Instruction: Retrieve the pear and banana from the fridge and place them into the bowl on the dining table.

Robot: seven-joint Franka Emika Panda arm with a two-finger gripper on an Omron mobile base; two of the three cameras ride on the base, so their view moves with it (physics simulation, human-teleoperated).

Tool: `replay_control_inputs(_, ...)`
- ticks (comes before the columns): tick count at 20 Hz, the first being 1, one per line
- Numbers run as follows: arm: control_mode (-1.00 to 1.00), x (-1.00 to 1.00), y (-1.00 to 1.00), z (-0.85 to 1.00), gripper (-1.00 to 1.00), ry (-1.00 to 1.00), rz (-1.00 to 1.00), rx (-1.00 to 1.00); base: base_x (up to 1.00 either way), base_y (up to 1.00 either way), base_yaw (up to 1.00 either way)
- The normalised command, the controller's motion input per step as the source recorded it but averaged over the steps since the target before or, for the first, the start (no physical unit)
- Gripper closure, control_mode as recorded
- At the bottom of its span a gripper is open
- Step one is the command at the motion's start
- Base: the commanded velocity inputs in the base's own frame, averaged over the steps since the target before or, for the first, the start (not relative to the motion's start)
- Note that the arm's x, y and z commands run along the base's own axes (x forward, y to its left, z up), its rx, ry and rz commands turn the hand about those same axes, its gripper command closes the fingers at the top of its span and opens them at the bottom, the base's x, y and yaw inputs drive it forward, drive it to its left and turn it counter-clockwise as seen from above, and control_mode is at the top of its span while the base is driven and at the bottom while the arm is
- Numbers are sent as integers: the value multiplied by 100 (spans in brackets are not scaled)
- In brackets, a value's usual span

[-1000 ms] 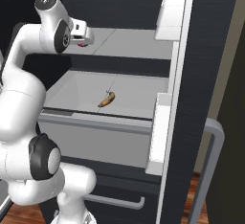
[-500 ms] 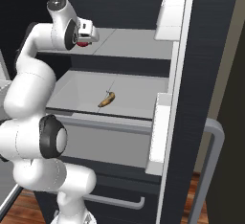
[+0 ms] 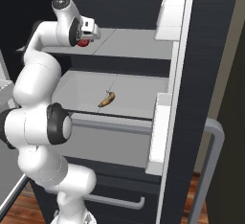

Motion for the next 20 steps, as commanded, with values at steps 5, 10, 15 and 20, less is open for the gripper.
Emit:
replay_control_inputs(5, -100, 21, 5, -11, -100, 0, 0, 0, 0, 0, 0)
replay_control_inputs(10, -100, 14, 0, -21, -100, 0, 0, 0, 0, 0, 0)
replay_control_inputs(15, -100, 16, 0, -24, -100, 1, 0, 0, 0, 0, 0)
replay_control_inputs(20, -100, 10, 4, -37, 100, 6, 0, 0, 0, 0, 0)
